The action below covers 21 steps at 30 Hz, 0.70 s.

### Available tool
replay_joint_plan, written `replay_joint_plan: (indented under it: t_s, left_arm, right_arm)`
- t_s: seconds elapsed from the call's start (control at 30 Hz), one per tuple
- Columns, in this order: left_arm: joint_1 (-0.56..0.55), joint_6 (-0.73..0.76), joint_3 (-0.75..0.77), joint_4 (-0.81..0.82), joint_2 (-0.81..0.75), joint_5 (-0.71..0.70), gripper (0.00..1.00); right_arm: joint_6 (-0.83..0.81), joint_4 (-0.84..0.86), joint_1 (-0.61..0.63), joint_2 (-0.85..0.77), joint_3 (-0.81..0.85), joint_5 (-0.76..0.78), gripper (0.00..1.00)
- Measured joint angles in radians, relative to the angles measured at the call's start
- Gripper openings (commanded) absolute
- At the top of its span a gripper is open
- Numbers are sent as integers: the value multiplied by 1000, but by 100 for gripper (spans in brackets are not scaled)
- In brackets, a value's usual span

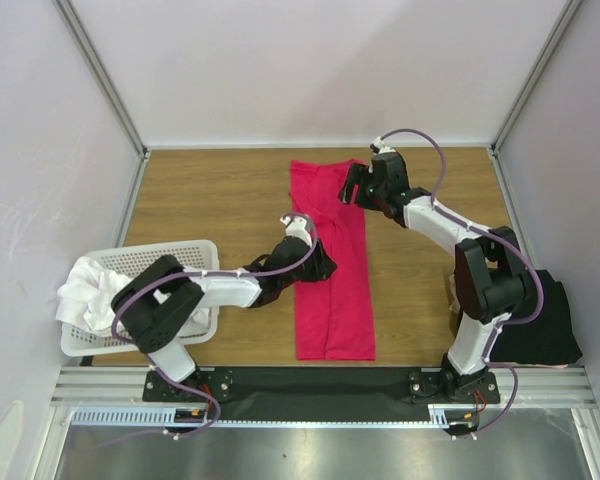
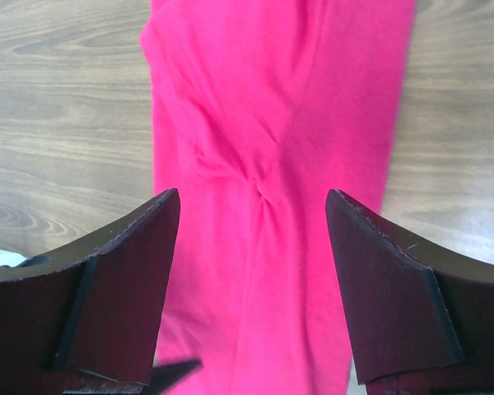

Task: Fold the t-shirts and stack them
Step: Fold the tshirt

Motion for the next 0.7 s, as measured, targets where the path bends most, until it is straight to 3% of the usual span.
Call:
replay_joint_plan:
  t_s: [0.37,0.7]
  left_arm:
    - [130,34,114,94,180,97,45]
    - [140,58,217,100,279,138,43]
  right_arm:
    - [-4,7,-42,-207,-181,13,77]
    - [13,42,-53,-324,-315,29,76]
